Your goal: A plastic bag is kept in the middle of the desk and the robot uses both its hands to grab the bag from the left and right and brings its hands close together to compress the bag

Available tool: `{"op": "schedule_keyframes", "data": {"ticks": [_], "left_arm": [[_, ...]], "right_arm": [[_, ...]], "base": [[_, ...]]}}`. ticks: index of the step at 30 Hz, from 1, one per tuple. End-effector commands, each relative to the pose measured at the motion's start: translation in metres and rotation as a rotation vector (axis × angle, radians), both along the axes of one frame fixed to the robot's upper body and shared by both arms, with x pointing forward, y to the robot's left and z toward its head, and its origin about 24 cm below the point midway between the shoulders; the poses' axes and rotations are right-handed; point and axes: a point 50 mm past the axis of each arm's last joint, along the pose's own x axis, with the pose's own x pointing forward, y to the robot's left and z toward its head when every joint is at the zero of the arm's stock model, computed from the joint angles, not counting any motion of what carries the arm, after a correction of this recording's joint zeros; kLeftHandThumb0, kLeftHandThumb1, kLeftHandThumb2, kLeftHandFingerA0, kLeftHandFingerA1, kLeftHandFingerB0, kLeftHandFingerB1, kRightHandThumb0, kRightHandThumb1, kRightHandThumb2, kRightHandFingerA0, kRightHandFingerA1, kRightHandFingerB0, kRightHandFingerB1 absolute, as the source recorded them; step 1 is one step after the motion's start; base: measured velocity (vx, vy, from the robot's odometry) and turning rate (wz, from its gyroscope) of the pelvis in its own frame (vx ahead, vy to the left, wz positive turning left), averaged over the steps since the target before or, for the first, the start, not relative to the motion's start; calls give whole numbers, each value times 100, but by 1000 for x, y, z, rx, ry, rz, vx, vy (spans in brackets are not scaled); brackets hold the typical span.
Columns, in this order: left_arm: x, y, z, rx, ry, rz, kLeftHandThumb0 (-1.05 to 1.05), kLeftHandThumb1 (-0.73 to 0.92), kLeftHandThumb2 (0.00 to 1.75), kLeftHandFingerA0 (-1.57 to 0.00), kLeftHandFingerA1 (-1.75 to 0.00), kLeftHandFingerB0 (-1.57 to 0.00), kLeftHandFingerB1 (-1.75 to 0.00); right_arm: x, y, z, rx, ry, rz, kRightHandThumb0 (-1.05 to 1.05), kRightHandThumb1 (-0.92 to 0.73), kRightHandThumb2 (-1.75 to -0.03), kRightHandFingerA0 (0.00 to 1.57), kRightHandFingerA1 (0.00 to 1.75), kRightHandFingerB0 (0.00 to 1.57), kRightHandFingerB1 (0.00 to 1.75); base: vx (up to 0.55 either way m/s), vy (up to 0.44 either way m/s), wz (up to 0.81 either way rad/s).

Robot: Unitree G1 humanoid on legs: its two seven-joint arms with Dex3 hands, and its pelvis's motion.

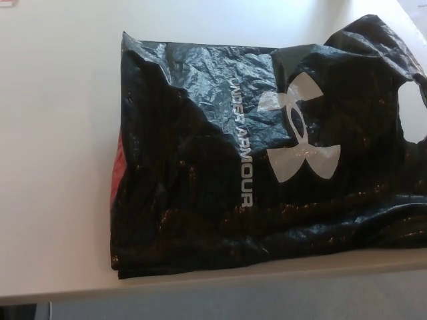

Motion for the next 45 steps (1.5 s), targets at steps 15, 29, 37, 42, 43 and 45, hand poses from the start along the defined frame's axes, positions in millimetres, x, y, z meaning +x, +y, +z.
{"op": "schedule_keyframes", "data": {"ticks": [15, 29, 37, 42, 43, 45], "left_arm": [[-15, 48, 164, 231, -939, 161, -33, 59, 115, -1, -48, 0, -47], [45, 70, 340, 533, -1496, 143, -70, 78, 103, -22, -49, -18, -44], [134, 65, 361, 468, -1394, 69, -72, 92, 72, -36, -46, -25, -33], [179, 53, 341, 348, -1310, 37, -71, 76, 110, -27, -55, -19, -46], [188, 51, 335, 346, -1280, 32, -72, 91, 75, -31, -45, -21, -32], [199, 47, 323, 336, -1236, 23, -70, 92, 75, -31, -45, -22, -32]], "right_arm": [[23, -42, 154, -108, -916, 78, -73, -71, -102, 0, 24, 3, 24], [95, -86, 310, -314, -1429, -115, -75, -67, -91, 1, 19, 0, 20], [167, -75, 341, -315, -1350, -191, -39, -43, -104, 0, 50, 0, 49], [201, -60, 321, -323, -1266, -137, -89, -68, -102, 2, 48, 4, 41], [208, -57, 315, -293, -1247, -129, -88, -68, -102, 0, 46, 11, 39], [218, -52, 302, -233, -1208, -137, -39, -44, -105, 2, 52, 0, 49]], "base": [[0, 0, 0], [0, 0, 0], [0, 0, 0], [0, 0, 0], [0, 0, 0], [0, 0, 0]]}}
